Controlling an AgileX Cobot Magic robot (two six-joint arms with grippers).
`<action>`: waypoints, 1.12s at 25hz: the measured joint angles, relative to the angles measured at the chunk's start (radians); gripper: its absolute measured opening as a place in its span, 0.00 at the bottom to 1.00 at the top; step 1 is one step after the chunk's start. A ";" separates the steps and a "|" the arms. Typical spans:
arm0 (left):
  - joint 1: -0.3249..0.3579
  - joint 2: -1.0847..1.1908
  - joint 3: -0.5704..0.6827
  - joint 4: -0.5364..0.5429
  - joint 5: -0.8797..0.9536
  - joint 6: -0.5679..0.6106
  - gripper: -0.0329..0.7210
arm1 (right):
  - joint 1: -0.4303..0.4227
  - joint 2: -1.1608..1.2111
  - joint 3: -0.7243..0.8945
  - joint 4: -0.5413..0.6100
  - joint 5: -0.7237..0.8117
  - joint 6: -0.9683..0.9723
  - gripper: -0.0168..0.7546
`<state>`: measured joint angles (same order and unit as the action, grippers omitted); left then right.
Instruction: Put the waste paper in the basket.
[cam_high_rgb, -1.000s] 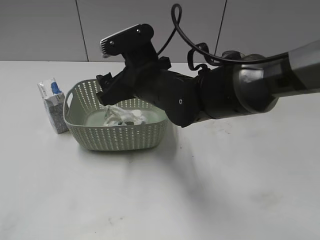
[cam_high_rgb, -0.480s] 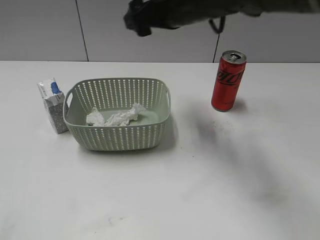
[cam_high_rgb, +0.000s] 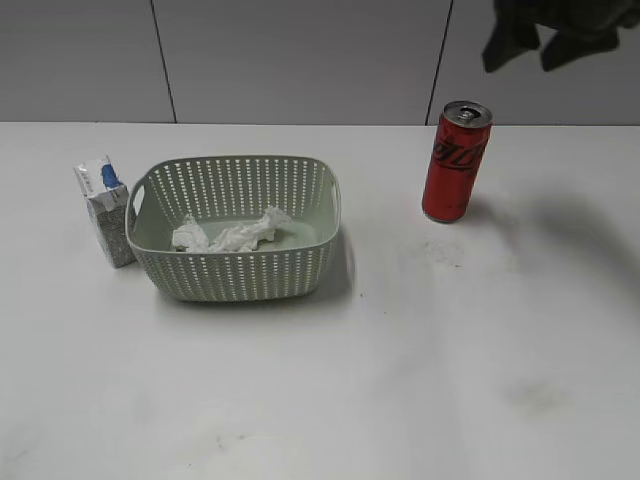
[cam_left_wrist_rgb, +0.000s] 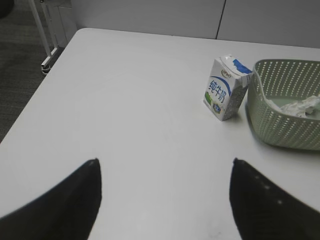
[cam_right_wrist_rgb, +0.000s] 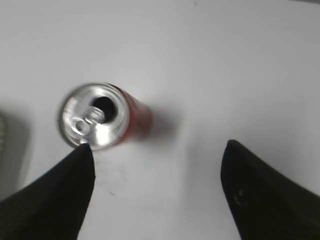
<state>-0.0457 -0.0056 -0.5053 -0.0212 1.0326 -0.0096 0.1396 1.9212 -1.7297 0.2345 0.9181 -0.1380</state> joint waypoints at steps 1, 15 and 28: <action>0.000 0.000 0.000 0.000 0.000 0.000 0.83 | -0.018 0.000 0.000 -0.033 0.031 0.007 0.79; 0.000 0.000 0.000 0.000 0.000 0.001 0.83 | -0.058 -0.138 0.222 -0.224 0.267 0.048 0.78; 0.000 0.000 0.000 0.000 0.000 0.000 0.83 | -0.058 -0.678 0.961 -0.200 0.101 0.051 0.78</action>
<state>-0.0457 -0.0056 -0.5053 -0.0212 1.0326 -0.0093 0.0814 1.2428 -0.7685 0.0347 1.0189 -0.0871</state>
